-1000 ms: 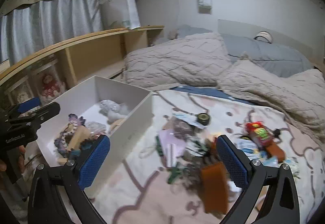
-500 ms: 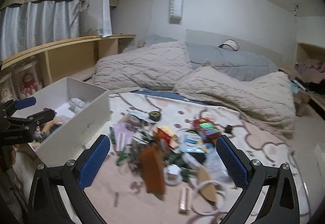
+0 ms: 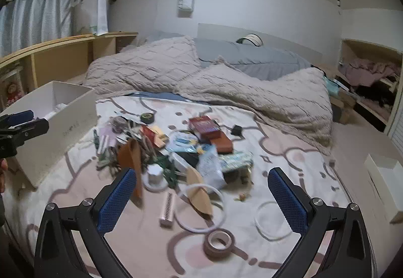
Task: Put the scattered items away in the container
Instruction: 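Withdraw both tools from the box back toward the pile on the bed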
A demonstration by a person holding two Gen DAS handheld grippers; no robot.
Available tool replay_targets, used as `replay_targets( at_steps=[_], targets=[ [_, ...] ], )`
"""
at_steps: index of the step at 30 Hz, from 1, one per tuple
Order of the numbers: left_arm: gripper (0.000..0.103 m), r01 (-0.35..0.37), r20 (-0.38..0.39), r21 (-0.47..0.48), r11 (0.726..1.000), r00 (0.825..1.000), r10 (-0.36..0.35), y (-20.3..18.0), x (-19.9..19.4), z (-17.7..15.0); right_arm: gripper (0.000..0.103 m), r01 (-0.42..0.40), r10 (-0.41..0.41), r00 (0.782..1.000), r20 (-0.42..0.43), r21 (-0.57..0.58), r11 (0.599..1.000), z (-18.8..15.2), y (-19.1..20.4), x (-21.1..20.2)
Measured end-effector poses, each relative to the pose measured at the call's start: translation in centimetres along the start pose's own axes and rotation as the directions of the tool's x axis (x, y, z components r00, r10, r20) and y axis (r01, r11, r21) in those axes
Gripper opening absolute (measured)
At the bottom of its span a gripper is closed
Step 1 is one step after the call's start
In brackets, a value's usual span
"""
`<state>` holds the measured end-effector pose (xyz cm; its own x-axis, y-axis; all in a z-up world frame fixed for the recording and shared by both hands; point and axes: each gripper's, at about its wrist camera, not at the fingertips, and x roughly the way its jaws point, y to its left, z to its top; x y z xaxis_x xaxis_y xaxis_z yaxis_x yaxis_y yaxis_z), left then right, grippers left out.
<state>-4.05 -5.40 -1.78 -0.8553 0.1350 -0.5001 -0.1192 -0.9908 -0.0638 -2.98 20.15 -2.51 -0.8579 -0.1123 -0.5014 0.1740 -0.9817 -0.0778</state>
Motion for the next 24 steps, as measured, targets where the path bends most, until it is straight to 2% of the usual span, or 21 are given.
replay_targets(
  at_steps=[8,14,19,24],
  targets=[
    [0.103,0.028,-0.014,-0.008,1.0,1.0,-0.028,-1.4,1.3,-1.1,0.103,0.025,-0.024,0.999,-0.035,0.036,0.999,-2.6,-2.2,0.5],
    [0.103,0.049,-0.063,0.015,0.999,0.997,-0.048,-2.8,2.8,-2.4,0.103,0.016,-0.009,0.993,-0.12,0.059,0.998,-4.8,-3.1,2.0],
    [0.103,0.068,-0.105,0.043,0.997,0.993,-0.063,-4.4,4.0,-3.6,0.103,0.023,-0.014,0.978,-0.207,0.04,0.999,-6.4,-3.2,4.0],
    [0.103,0.093,-0.149,0.066,0.993,0.985,-0.083,-5.7,5.3,-4.5,0.103,-0.02,0.045,0.96,-0.275,0.091,0.996,-8.3,-3.5,5.5]
  ],
)
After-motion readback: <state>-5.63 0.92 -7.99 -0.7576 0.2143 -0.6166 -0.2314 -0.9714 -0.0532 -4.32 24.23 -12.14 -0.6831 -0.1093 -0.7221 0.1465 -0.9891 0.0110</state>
